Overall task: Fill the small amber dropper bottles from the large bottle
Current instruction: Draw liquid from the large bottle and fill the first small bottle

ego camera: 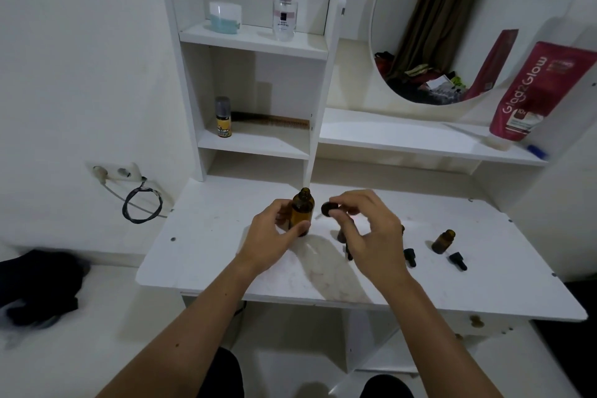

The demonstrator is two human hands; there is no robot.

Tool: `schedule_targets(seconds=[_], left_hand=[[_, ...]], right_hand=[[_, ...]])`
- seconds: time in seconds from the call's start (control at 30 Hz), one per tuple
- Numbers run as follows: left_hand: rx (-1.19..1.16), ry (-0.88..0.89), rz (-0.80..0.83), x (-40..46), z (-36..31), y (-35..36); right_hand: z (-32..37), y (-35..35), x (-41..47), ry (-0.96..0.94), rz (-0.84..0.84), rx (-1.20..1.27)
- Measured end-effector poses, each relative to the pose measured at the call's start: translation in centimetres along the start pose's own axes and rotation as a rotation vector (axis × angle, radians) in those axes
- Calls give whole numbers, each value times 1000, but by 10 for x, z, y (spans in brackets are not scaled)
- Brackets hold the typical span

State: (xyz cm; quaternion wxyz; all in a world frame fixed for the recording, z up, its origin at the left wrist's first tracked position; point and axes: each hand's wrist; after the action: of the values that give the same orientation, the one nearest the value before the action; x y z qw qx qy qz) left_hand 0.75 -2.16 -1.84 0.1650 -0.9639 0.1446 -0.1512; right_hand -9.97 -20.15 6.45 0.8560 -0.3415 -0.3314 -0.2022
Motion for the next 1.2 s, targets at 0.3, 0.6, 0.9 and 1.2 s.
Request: schedule_targets(seconds=[0.3,0.6,0.9,1.2], left_hand=[[-63,-41,8,2,3,1],[-38,-23,9,2,1,1],[-7,-15,10,2,5,2],[-6,17,-12,3,9,3]], right_hand=[[24,-5,53,38,-116,157],[16,14,62,130,-28,116],[-3,39,64,363,214,130],[-9,46,60,447,178,162]])
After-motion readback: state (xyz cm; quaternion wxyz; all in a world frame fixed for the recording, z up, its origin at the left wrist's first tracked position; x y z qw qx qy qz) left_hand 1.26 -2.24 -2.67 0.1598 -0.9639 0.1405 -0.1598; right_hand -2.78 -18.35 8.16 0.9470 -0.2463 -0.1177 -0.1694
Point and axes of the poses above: each hand's wrist, its own x-axis towards the middle knuckle, its own y-axis out of the palm, z = x × y, and after that the axes turned 1 degree about y, right-handed
